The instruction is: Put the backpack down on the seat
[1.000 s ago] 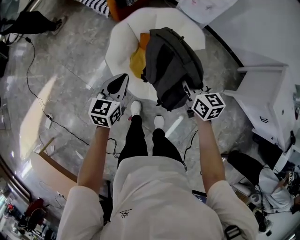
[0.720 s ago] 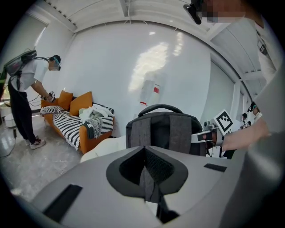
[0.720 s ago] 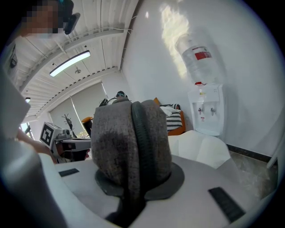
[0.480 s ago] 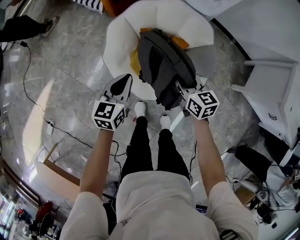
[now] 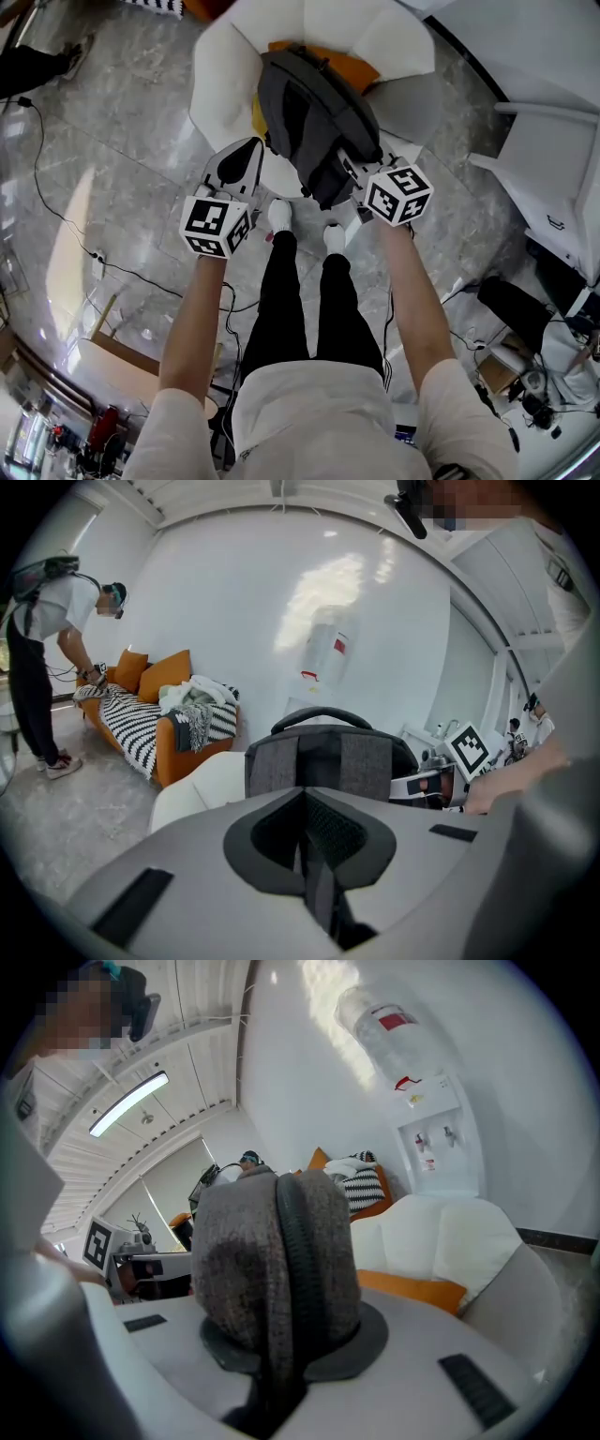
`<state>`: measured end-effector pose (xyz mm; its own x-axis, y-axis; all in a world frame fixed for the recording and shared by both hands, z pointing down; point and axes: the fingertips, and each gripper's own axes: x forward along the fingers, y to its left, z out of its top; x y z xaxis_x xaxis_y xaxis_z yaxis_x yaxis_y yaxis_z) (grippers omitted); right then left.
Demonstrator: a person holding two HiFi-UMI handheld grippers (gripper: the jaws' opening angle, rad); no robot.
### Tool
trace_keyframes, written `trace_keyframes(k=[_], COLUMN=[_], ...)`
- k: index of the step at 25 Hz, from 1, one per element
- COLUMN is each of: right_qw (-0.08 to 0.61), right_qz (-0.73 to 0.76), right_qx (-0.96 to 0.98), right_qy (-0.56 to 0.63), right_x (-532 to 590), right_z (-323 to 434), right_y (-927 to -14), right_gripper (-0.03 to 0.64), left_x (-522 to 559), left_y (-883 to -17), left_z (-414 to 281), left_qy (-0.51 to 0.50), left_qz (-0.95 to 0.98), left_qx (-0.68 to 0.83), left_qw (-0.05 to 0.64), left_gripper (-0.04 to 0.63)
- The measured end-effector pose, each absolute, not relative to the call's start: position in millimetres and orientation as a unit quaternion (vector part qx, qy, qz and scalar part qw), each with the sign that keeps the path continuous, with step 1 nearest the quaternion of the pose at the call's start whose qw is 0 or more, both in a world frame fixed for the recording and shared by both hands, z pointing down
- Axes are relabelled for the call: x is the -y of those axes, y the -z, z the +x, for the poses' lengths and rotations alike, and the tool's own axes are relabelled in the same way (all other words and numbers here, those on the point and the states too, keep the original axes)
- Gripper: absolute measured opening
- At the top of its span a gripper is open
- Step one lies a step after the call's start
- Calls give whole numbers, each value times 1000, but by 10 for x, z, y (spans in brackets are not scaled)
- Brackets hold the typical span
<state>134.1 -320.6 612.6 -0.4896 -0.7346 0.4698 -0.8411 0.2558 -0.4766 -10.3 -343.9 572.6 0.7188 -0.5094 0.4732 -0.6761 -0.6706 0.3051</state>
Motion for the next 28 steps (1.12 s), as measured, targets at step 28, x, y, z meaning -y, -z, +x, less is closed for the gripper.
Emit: trace_keyframes(k=[28], right_qw=[84], right_qz=[639], right_qx=[689], right_qy=[-333], right_x=[3469], right_z=[1952], right_y=[-6959], right_gripper=[69], left_x=[3761], left_y=[-6578], left_z=[66], left_qy=[-183], left_qz=[900], left_qx=[307], left_qw=[249], left_gripper=[17])
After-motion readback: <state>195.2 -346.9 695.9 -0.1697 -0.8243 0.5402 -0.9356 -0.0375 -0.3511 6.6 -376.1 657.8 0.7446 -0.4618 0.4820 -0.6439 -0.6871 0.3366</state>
